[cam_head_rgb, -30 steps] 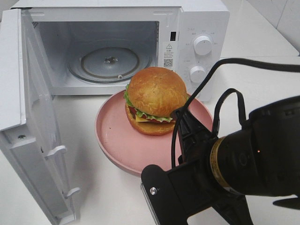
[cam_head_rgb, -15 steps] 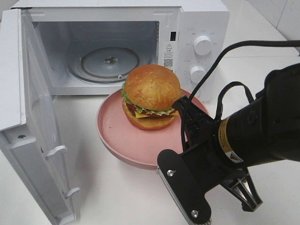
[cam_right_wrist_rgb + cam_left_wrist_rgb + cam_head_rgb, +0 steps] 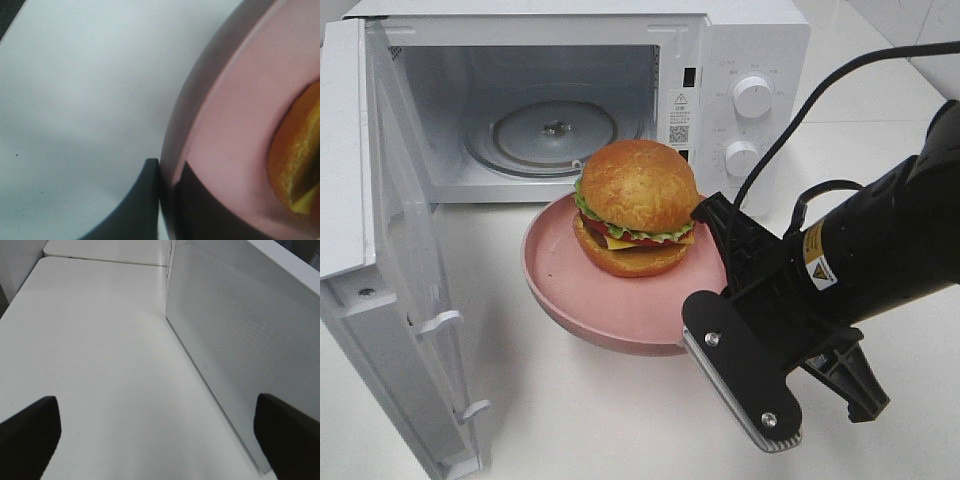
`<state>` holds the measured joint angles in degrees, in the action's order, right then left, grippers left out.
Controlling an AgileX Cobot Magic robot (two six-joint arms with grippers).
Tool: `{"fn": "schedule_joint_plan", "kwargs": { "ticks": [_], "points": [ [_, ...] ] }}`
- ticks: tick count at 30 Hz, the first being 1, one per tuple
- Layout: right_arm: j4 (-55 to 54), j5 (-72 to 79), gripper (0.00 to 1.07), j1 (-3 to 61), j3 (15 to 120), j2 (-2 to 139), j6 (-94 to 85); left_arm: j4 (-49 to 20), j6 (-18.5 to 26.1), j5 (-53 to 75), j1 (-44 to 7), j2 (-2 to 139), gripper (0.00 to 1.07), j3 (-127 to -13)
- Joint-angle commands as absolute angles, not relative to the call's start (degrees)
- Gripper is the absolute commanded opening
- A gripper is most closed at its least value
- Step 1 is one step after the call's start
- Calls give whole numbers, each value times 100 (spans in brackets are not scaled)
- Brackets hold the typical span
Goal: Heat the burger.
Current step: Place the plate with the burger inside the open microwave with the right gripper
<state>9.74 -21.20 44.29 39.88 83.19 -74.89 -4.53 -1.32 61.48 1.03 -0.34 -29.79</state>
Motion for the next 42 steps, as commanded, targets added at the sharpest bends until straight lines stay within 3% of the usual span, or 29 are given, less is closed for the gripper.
{"fn": "schedule_joint_plan", "kwargs": {
  "ticks": [1, 6, 17, 42],
  "points": [
    [722, -1765, 0, 4297, 4097, 8291, -7855, -493, -132, 6142, 69, -126, 98, -2968],
    [378, -1713, 0, 4142, 4097, 8291, -8142, -493, -132, 6142, 69, -126, 98, -2968],
    [1667, -1478, 0, 4108, 4177, 8296, -7036, -493, -132, 6142, 69, -126, 98, -2968],
    [1719, -1461, 0, 4108, 5403, 9563, -6916, -493, -132, 6142, 69, -126, 98, -2968]
  ]
}}
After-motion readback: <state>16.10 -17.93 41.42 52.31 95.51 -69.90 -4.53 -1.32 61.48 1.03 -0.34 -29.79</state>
